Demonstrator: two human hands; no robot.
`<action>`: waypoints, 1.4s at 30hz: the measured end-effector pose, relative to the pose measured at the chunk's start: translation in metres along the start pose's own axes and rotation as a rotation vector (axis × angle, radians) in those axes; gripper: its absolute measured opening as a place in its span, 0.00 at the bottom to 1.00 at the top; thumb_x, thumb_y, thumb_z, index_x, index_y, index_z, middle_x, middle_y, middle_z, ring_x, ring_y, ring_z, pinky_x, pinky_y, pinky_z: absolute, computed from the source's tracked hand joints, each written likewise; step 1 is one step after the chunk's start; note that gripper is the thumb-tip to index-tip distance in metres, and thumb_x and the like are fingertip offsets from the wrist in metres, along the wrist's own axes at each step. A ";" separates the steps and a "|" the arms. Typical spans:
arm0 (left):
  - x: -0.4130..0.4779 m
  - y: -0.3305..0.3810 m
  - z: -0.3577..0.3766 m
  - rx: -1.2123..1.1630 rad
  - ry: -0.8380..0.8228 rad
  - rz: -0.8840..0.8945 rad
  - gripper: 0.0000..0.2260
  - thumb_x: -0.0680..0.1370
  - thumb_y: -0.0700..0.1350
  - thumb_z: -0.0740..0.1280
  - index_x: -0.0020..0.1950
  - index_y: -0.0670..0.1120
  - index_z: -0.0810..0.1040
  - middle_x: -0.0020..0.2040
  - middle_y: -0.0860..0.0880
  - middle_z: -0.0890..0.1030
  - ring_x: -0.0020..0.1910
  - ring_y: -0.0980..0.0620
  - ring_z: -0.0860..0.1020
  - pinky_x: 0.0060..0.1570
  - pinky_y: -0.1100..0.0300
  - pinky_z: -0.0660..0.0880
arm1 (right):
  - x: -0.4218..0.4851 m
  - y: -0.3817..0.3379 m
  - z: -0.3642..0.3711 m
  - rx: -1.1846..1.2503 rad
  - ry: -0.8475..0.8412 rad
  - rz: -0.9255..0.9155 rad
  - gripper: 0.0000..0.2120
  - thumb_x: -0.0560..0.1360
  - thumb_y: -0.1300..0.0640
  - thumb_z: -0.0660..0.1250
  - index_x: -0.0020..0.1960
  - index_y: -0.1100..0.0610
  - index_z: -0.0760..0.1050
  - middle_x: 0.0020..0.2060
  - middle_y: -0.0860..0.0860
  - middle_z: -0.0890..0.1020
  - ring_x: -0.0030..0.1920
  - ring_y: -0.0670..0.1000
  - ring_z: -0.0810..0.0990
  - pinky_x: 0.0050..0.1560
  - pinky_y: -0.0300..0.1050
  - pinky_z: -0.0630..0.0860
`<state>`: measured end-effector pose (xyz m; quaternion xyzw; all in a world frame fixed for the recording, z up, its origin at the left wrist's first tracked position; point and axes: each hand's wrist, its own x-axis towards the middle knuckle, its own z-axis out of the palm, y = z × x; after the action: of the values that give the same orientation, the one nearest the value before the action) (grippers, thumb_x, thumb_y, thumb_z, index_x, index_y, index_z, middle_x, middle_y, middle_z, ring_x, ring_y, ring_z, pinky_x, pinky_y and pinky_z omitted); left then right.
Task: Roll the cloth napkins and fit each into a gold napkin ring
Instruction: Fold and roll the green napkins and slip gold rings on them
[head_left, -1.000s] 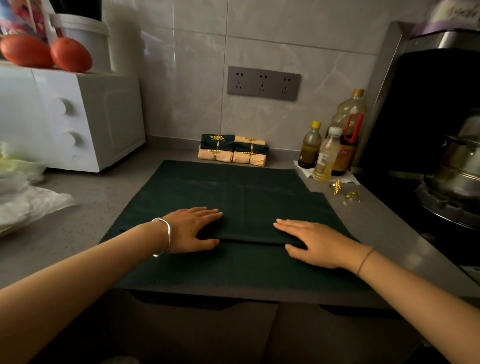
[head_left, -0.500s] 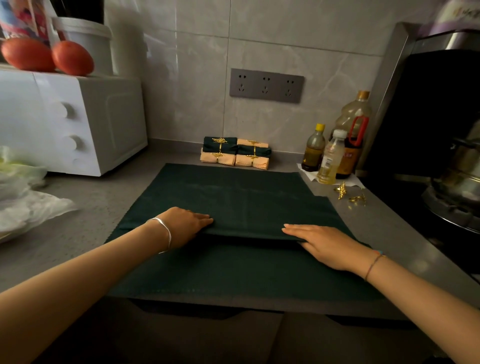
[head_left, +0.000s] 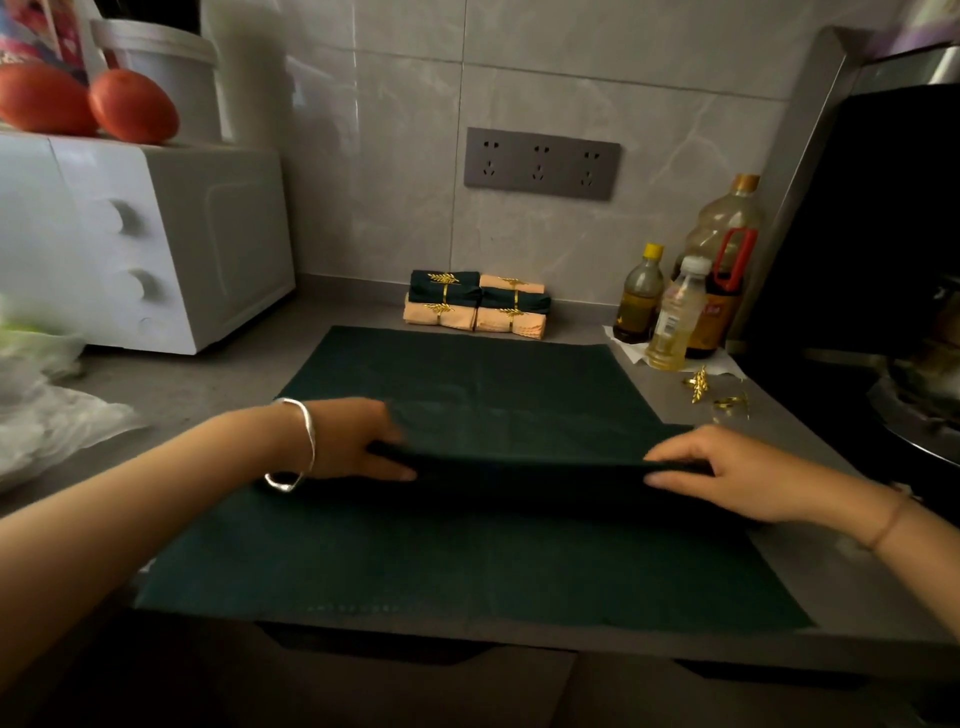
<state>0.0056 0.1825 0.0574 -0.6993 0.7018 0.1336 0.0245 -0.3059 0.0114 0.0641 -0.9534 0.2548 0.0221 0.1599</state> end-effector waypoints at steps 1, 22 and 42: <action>0.005 -0.005 -0.005 -0.006 0.036 -0.008 0.11 0.78 0.51 0.64 0.54 0.47 0.79 0.37 0.62 0.71 0.35 0.66 0.71 0.38 0.77 0.67 | 0.006 0.006 -0.003 0.000 0.051 0.003 0.06 0.76 0.52 0.64 0.50 0.41 0.76 0.45 0.38 0.80 0.47 0.34 0.76 0.50 0.31 0.73; 0.110 -0.067 0.008 -0.137 0.198 -0.317 0.09 0.78 0.51 0.63 0.50 0.46 0.75 0.47 0.49 0.76 0.47 0.52 0.74 0.52 0.58 0.72 | 0.121 0.071 0.016 0.114 0.173 0.185 0.03 0.76 0.53 0.66 0.44 0.50 0.76 0.41 0.45 0.78 0.45 0.45 0.76 0.44 0.36 0.71; 0.134 0.037 0.057 -0.011 0.129 -0.252 0.28 0.81 0.60 0.46 0.77 0.51 0.44 0.78 0.52 0.46 0.76 0.48 0.44 0.73 0.42 0.41 | 0.130 0.061 0.026 0.062 0.249 0.320 0.03 0.76 0.54 0.66 0.47 0.52 0.73 0.45 0.50 0.78 0.49 0.51 0.77 0.47 0.42 0.72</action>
<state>-0.0429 0.0637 -0.0214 -0.7891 0.6078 0.0882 -0.0081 -0.2218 -0.0923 0.0052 -0.8908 0.4212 -0.0787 0.1512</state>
